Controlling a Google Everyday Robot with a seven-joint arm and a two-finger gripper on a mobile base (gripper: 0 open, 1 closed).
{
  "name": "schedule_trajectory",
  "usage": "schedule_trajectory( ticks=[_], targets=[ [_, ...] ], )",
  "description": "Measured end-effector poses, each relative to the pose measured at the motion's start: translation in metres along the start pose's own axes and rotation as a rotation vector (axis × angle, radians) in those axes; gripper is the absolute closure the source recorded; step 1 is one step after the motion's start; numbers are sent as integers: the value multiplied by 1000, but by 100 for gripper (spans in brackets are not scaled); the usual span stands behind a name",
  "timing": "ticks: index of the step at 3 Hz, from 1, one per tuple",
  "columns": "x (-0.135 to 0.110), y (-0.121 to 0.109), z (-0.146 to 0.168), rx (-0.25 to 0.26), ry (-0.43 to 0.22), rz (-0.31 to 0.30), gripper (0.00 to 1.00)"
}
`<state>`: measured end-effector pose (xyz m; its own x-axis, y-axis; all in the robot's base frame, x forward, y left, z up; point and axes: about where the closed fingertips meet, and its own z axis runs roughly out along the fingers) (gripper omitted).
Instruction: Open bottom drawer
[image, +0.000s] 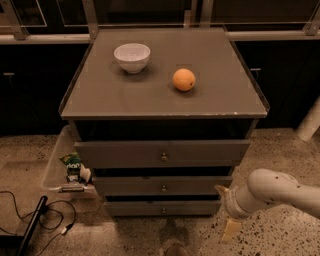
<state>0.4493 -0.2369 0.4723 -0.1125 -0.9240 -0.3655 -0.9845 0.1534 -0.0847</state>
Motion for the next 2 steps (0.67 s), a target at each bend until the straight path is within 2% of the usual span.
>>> schedule_trajectory(
  ticks=[1, 2],
  targets=[
    [10, -6, 39, 11, -49, -11, 0],
    [20, -10, 79, 59, -116, -60, 0]
  ],
)
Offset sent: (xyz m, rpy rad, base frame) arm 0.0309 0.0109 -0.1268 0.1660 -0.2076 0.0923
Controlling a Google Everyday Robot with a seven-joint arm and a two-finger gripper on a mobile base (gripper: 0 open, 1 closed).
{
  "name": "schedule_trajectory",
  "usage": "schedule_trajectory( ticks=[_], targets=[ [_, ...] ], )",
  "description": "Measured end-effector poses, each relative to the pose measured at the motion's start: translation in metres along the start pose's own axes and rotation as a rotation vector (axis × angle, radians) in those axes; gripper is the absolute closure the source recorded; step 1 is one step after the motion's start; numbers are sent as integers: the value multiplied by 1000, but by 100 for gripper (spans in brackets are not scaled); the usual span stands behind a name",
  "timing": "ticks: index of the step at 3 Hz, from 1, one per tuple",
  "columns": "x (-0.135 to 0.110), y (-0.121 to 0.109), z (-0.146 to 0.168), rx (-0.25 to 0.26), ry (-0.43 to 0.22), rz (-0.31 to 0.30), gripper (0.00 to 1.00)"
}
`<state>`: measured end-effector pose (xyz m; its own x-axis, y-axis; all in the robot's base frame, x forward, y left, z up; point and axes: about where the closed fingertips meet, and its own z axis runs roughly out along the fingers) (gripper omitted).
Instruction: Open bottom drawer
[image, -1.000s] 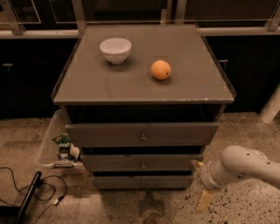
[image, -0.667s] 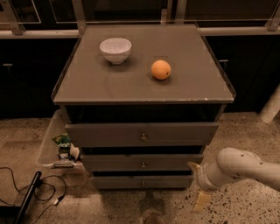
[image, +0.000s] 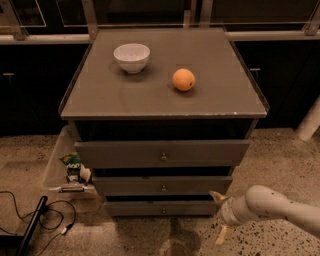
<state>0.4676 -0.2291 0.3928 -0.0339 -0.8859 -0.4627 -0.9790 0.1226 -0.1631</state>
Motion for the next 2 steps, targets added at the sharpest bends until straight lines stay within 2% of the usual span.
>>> schedule_trajectory(
  ticks=[1, 2],
  targets=[
    [15, -1, 37, 49, -54, -47, 0],
    [34, -4, 76, 51, -71, -25, 0]
  ],
)
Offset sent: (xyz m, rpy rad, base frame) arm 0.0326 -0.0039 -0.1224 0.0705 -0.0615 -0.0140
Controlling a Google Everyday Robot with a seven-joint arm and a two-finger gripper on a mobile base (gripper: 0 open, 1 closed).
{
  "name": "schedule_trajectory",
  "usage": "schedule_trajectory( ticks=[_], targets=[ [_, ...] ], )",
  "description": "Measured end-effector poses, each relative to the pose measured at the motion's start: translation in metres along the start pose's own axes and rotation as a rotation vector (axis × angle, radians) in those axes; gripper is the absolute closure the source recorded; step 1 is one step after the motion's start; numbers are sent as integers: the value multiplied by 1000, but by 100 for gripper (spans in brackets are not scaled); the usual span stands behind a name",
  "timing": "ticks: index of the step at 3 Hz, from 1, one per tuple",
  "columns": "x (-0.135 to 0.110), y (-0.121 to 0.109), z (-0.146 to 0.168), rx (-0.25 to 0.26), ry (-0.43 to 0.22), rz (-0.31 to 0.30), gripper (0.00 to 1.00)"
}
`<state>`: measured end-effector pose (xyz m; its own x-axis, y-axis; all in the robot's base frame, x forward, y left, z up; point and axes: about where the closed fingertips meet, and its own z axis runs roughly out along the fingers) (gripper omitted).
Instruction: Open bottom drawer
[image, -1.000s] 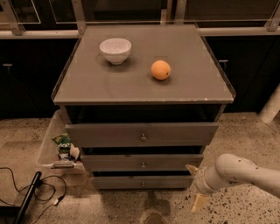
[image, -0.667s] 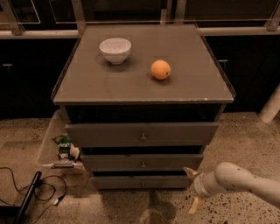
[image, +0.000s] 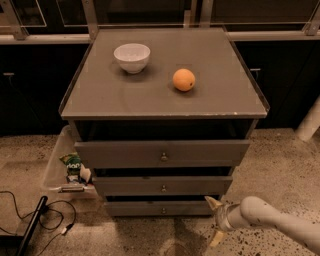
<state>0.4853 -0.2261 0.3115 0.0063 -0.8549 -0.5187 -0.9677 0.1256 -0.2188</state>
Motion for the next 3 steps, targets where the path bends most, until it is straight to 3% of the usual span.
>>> schedule_trajectory(
  ticks=[2, 3],
  targets=[
    [3, 5, 14, -18, 12, 7, 0],
    [13, 5, 42, -35, 6, 1, 0]
  ],
)
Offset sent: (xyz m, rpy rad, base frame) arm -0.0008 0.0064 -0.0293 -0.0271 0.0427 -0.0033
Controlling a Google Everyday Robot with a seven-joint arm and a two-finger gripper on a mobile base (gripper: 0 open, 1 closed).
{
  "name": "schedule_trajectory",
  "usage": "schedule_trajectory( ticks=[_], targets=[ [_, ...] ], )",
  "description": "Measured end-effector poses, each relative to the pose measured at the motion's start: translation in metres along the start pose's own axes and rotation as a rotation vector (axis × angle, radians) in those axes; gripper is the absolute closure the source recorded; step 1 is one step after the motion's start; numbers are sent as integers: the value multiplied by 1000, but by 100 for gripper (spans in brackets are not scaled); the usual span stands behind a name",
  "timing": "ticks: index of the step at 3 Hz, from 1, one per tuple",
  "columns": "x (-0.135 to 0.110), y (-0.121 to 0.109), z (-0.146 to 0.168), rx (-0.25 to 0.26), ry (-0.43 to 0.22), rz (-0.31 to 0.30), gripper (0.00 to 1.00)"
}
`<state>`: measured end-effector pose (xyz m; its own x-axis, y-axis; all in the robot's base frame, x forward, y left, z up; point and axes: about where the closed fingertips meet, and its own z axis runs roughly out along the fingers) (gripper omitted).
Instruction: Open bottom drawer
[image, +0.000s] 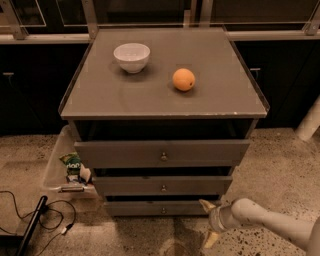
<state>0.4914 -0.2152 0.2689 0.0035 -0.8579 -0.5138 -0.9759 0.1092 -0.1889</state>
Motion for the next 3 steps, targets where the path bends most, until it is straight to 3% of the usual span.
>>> schedule_trajectory(
  ticks=[1, 3],
  targets=[
    [12, -5, 31, -11, -8, -4, 0],
    [30, -25, 72, 26, -45, -38, 0]
  ],
)
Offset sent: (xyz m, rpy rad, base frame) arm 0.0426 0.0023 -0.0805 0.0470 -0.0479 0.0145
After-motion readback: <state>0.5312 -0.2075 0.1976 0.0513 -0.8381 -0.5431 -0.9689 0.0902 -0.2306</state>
